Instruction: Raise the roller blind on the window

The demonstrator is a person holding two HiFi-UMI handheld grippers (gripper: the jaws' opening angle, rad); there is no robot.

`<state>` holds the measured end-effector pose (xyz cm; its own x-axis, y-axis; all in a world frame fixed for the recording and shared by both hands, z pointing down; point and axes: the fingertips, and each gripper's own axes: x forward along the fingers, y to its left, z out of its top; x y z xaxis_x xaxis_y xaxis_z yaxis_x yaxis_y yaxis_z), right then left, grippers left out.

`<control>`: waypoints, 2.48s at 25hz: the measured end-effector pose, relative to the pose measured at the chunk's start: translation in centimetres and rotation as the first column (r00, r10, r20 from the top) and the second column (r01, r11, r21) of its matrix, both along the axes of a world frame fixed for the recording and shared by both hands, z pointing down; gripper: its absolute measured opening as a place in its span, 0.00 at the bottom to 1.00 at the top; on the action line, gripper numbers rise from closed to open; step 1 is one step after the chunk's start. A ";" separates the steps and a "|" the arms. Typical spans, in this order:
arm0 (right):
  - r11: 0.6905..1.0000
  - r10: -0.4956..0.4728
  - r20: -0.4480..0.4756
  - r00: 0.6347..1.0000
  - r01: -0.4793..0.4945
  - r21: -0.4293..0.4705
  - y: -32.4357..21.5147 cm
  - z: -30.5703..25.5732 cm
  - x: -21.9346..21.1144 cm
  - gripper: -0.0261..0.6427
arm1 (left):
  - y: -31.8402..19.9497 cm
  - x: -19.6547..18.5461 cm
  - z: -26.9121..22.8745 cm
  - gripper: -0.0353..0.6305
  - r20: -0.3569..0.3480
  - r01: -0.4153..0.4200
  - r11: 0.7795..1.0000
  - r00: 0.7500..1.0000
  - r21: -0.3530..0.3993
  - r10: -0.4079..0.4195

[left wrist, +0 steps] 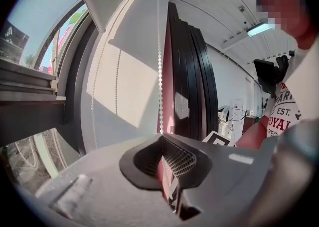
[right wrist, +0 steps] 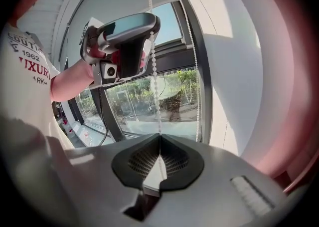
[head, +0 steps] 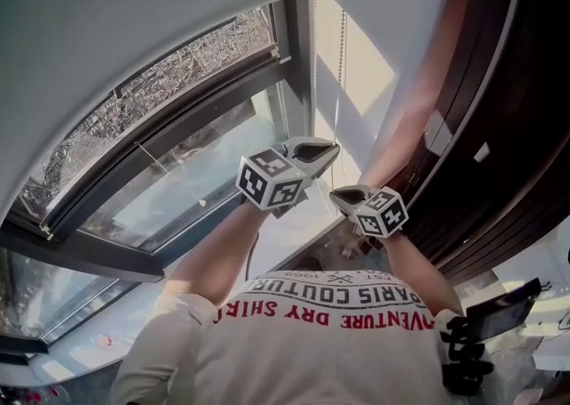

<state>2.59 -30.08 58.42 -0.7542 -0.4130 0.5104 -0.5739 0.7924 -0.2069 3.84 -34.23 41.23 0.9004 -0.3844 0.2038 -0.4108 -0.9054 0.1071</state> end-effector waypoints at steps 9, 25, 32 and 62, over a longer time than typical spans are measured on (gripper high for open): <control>0.999 -0.034 -0.022 0.999 0.035 0.041 0.5 -2.4 1.3 0.20 | 0.3 -0.4 0.3 0.06 -0.013 0.013 1.000 1.000 0.002 -0.013; 0.927 -0.107 0.327 0.939 -0.024 0.374 -2.9 -31.6 3.1 0.20 | 2.4 1.0 -0.1 0.06 -0.035 -0.002 1.000 0.999 -0.003 0.002; 0.920 -0.141 0.381 0.914 -0.021 0.390 -3.4 -34.9 0.2 0.17 | 2.7 0.9 -0.3 0.06 -0.024 -0.010 1.000 1.000 -0.002 0.010; 0.913 -0.091 0.322 0.942 -0.050 0.405 -5.3 -30.1 0.5 0.05 | 1.2 1.4 4.6 0.06 0.040 0.011 0.999 0.999 -0.053 -0.009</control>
<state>3.06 -35.37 28.33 -0.8591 -0.5112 0.0266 -0.5119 0.8581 -0.0409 5.21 -32.99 45.85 0.8875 -0.3810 0.2592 -0.4245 -0.8948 0.1382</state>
